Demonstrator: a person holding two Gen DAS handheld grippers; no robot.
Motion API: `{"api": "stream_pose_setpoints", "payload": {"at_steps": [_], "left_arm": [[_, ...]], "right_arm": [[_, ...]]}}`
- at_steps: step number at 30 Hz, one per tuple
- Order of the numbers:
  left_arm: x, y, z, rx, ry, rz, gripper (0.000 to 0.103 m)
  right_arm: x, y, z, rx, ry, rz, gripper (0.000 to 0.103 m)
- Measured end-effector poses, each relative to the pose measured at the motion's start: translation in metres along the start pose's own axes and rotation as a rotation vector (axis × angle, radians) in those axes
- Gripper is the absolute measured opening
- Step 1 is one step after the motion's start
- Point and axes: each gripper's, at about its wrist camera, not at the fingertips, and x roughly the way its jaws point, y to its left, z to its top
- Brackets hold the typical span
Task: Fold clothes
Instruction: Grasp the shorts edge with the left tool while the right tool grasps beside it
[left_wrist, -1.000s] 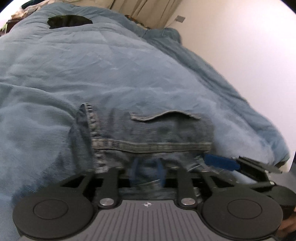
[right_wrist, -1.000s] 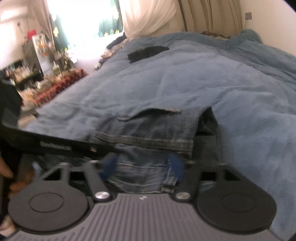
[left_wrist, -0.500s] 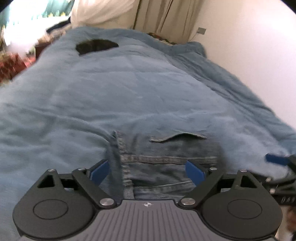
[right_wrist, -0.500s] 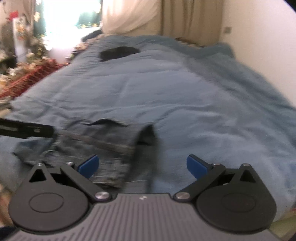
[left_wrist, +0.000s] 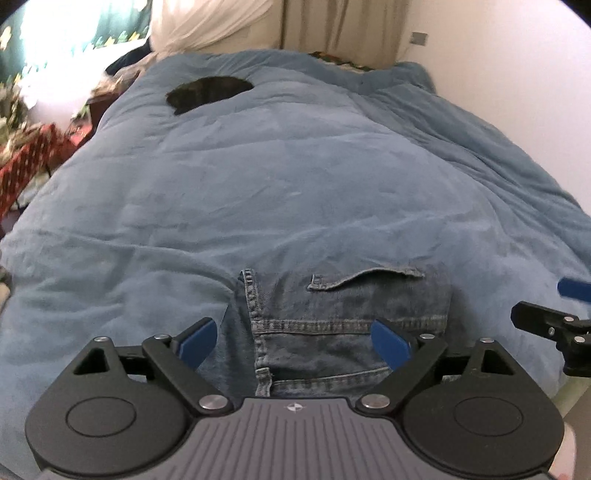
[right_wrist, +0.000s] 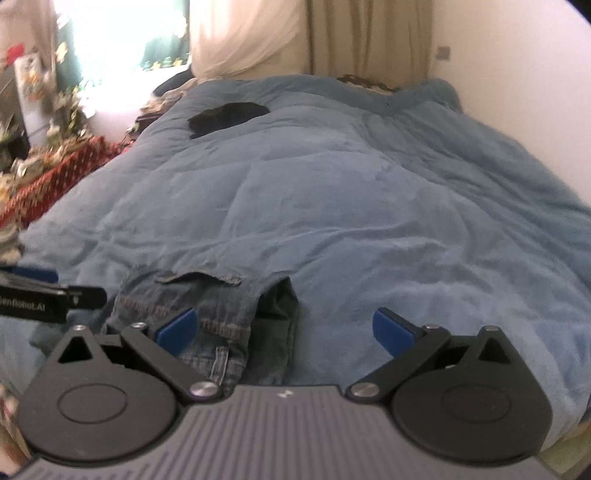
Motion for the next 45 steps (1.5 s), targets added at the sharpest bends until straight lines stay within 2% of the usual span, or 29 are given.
{"api": "stream_pose_setpoints", "payload": {"at_steps": [3,6,8,10,12,14,16,19,20,22,23,24,25,26,32,36,41,45], "left_arm": [[0.003,-0.005,0.005,0.002,-0.009,0.05,0.089],[0.007,-0.003,0.01,-0.031,0.007,0.032,0.086],[0.013,-0.001,0.012,-0.057,0.033,0.01,0.084],[0.017,-0.001,0.013,-0.075,0.049,0.041,0.076],[0.024,0.001,0.014,-0.109,0.071,0.055,0.073],[0.034,0.008,0.017,-0.164,0.109,0.006,0.06],[0.048,0.014,0.02,-0.214,0.169,-0.054,0.03],[0.068,0.021,0.019,-0.28,0.221,-0.118,0.01],[0.074,0.023,0.017,-0.293,0.224,-0.136,0.009],[0.081,0.022,0.012,-0.317,0.216,-0.157,0.005],[0.082,0.021,0.01,-0.317,0.197,-0.165,0.005],[0.082,0.019,0.008,-0.311,0.181,-0.163,0.005],[0.082,0.018,0.006,-0.296,0.163,-0.164,0.005],[0.082,0.017,0.004,-0.281,0.147,-0.164,0.005],[0.08,0.019,-0.008,-0.231,0.122,-0.177,0.006],[0.088,0.027,-0.007,-0.258,0.134,-0.197,0.003],[0.096,0.032,-0.008,-0.271,0.147,-0.231,0.003],[0.095,0.03,-0.007,-0.258,0.141,-0.22,0.003]], "right_arm": [[0.004,-0.003,0.01,-0.008,0.015,-0.003,0.102],[0.003,0.001,0.019,-0.074,0.0,-0.047,0.102],[0.003,0.003,0.023,-0.099,-0.001,-0.03,0.102],[0.002,0.006,0.025,-0.104,-0.014,-0.003,0.102],[0.001,0.009,0.025,-0.109,-0.034,0.016,0.102],[0.002,0.012,0.026,-0.111,-0.061,0.029,0.102],[0.008,0.012,0.028,-0.09,-0.076,0.015,0.102],[0.02,0.01,0.03,-0.034,-0.053,0.001,0.102],[0.024,0.01,0.03,-0.018,-0.049,-0.008,0.101],[0.034,0.01,0.028,0.001,-0.044,-0.027,0.083],[0.041,0.011,0.026,0.003,-0.036,-0.024,0.058],[0.049,0.012,0.026,0.007,-0.019,-0.019,0.026],[0.058,0.012,0.025,0.016,0.003,-0.015,0.012],[0.067,0.013,0.024,0.029,0.02,-0.004,0.003],[0.097,0.027,0.018,0.06,-0.038,0.106,0.002],[0.129,0.034,-0.014,-0.005,0.023,0.036,0.002],[0.134,0.026,-0.049,-0.11,0.016,-0.046,0.0],[0.125,0.015,-0.042,-0.035,0.02,-0.022,0.0]]}}
